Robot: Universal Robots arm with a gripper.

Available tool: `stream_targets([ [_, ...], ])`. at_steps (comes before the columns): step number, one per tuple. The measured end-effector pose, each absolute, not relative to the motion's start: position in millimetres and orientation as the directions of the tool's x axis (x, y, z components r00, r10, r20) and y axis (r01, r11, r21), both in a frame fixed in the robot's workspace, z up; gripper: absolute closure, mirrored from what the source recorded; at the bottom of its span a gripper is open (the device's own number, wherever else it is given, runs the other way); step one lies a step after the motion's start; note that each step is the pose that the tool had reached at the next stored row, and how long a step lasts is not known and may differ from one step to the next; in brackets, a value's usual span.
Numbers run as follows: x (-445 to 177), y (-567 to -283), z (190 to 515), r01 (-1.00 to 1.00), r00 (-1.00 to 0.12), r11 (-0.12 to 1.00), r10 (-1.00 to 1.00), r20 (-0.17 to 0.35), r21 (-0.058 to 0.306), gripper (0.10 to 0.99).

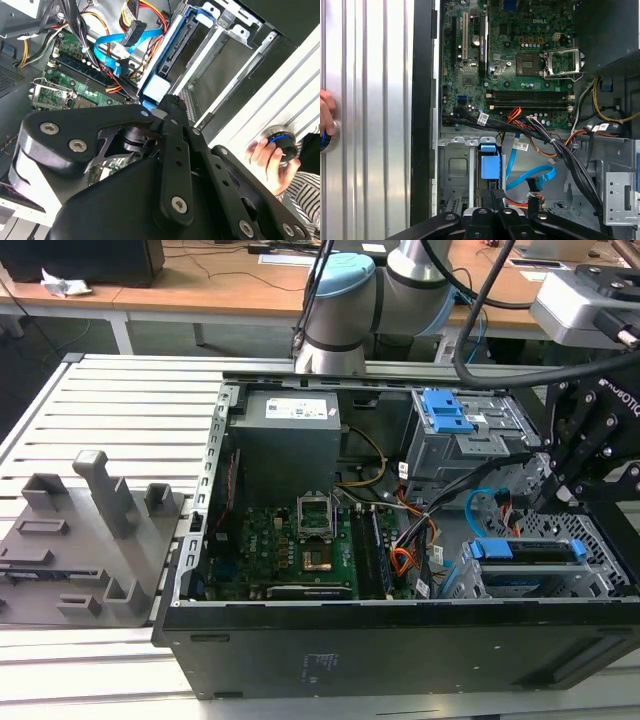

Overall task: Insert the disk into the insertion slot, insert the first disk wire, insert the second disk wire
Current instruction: 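Insert the disk into the insertion slot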

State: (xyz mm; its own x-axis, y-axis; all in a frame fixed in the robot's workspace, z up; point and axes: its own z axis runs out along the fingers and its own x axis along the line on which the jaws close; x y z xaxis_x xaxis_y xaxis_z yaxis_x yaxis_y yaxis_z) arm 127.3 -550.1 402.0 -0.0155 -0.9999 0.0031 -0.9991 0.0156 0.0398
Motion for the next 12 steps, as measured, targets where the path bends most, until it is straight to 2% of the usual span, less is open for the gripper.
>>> stream_targets([
  [12,130,-550,371,-0.999,-0.016,0.016,-1.000,0.003,0.040,0.980],
])
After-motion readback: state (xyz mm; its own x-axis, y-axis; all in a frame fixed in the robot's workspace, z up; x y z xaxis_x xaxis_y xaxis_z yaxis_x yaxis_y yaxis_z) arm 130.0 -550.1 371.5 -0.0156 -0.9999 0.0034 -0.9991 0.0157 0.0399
